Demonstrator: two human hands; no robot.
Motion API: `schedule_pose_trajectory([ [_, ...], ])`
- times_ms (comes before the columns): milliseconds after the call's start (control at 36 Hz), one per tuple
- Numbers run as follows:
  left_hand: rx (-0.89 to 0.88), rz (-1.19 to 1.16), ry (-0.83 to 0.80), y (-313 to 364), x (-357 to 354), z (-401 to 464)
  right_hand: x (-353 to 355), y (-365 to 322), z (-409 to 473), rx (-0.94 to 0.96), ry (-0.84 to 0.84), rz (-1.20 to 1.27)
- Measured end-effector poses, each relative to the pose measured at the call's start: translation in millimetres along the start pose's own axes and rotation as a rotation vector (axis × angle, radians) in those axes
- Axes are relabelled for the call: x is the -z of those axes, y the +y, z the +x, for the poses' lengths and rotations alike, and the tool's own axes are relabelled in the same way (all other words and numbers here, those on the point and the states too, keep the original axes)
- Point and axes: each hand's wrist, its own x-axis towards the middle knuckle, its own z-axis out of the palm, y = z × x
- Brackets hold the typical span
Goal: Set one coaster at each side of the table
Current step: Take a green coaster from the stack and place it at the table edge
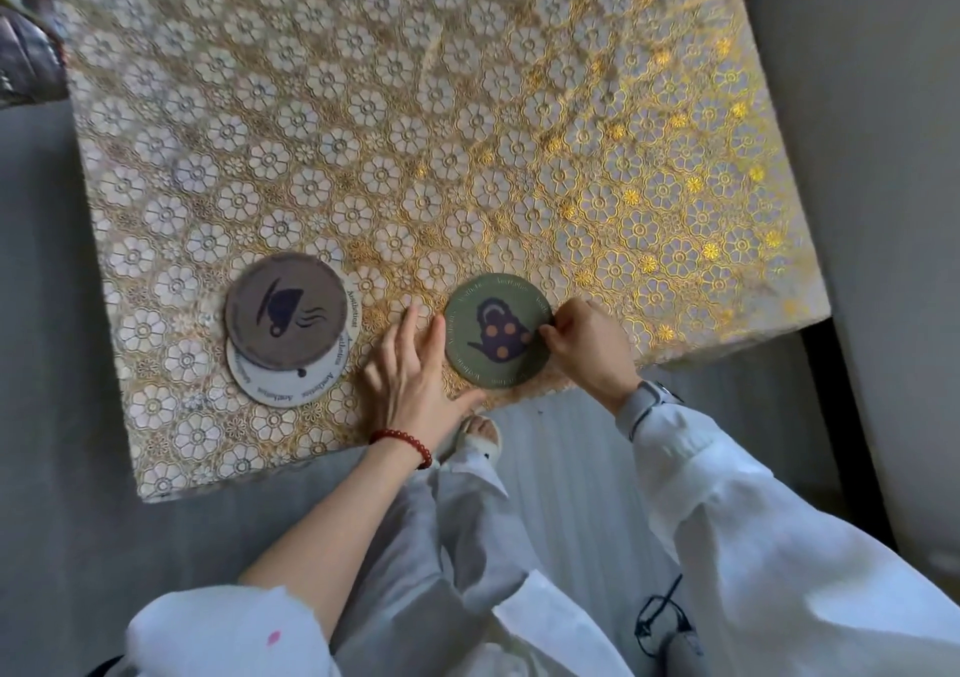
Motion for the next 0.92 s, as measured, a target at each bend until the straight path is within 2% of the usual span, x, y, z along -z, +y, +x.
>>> schedule_pose_trajectory([
  [194,-0.008,-0.024,0.007,-2,-1,-3,3,4,-5,0.033,-0.06,0.072],
  [417,-0.025,-0.035,0.031,-2,-2,-3,3,8,-8,0.046,-0.035,0.077],
  [917,0.008,0.017,-0.029,8,-1,-2,4,9,-9,0.019,-0.023,-0.037],
])
